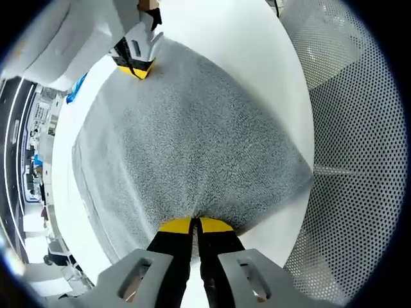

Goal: Fold the towel on the table until its edges align and the towel forms a compact rectangular stack.

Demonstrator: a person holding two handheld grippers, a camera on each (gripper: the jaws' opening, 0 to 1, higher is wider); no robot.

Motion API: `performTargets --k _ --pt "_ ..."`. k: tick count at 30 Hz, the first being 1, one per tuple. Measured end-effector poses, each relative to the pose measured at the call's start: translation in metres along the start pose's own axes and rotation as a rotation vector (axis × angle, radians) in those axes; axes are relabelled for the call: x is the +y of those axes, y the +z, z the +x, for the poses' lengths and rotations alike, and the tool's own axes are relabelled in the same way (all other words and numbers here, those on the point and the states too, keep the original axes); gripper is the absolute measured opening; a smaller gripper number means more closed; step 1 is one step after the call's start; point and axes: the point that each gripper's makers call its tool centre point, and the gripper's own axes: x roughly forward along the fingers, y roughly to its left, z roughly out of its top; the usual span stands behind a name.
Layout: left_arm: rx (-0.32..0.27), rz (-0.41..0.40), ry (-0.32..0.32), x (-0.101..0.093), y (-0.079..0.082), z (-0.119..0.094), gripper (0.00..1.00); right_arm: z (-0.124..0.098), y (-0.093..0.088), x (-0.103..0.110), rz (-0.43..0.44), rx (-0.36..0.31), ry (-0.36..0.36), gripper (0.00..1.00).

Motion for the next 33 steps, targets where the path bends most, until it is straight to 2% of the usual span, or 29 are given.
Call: performTargets --k 3,7,10,19,29,31,33 --pt "-0.020 -0.030 -0.010 0.001 0.000 0.000 0.02 -0.001 -0.001 0.003 -0.014 -0.003 -0.008 0.00" --pt "-0.061 -0.090 -0.033 0.002 -0.001 0.000 0.02 -0.002 -0.002 0.004 -0.136 0.026 -0.050 0.00" --pt "-0.063 -0.112 -0.035 0.003 -0.001 0.001 0.03 -0.002 -0.003 0.007 -0.141 0.042 -0.054 0.00" --pt "-0.033 -0.109 -0.010 0.007 -0.005 0.002 0.02 -0.006 -0.006 0.010 -0.063 0.033 -0.034 0.00" --pt "-0.040 -0.110 0.001 0.012 -0.010 0.003 0.02 -0.009 -0.008 0.015 0.001 0.023 -0.014 0.00" --pt "-0.037 -0.109 0.006 0.014 -0.012 0.003 0.02 -0.012 -0.008 0.019 0.061 0.005 0.001 0.00" --pt "-0.034 -0.114 0.008 0.015 -0.013 0.004 0.02 -0.013 -0.008 0.019 0.085 -0.018 0.004 0.00"
